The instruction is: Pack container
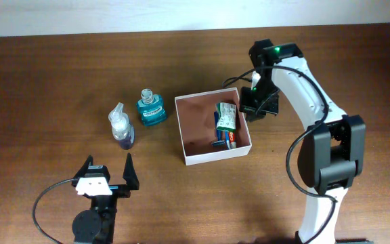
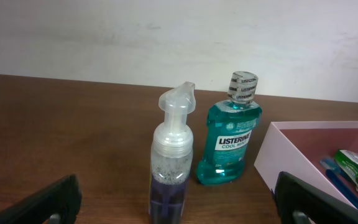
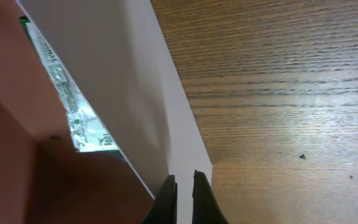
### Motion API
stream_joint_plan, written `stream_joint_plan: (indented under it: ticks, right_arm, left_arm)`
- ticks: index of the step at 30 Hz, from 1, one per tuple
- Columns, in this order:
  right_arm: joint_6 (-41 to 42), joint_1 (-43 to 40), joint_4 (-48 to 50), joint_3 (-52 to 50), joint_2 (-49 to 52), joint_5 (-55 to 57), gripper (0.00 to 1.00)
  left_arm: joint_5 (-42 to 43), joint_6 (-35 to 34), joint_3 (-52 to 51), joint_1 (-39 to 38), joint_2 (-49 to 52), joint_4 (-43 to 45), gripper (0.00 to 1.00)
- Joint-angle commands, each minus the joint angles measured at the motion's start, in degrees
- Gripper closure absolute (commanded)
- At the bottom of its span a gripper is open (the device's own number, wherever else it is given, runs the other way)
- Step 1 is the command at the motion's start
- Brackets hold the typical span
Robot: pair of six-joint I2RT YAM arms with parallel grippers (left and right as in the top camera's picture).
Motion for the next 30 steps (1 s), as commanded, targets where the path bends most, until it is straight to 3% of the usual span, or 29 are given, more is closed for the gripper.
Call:
stream_joint_plan:
  ticks: [1, 9, 10, 12, 15, 17, 30]
  right_arm:
    - [-1.46, -1.92, 0.00, -0.37, 0.11, -3.76, 0.96]
    - [-1.62, -7.96, 2.64, -0.37, 0.11, -3.34, 0.94]
    - [-1.62, -8.70, 3.37, -0.37, 0.11, -1.31, 0.85]
    - [-1.60, -10.12, 4.68, -0.37, 0.11, 3.13, 0.38]
    - [-1.62, -12.22, 6.10, -0.37, 0.11, 7.61, 0.23]
    - [-1.60, -13.40, 6.95, -0.37, 0.11, 7.82, 0.02]
    - [-1.60, -15.32, 15.50, -0.42, 0.11, 7.82, 0.01]
  left_arm:
    - [-0.85, 0.92, -0.33, 0.28, -0.50, 0.11, 0.01]
    - [-0.85, 0.92, -0.33, 0.28, -0.50, 0.11, 0.01]
    - [-0.85, 0.92, -0.33, 0.28, -0.50, 0.09, 0.01]
    - [-0.85, 0.92, -0.33, 0.28, -0.50, 0.09, 0.01]
    - [-0.85, 0.92, -0.33, 0.28, -0.50, 0.09, 0.01]
    - [-0.85, 0.92, -0.33, 0.28, -0.50, 0.09, 0.01]
    - [-0.85, 0.92, -0.33, 0.28, -0.50, 0.09, 0.01]
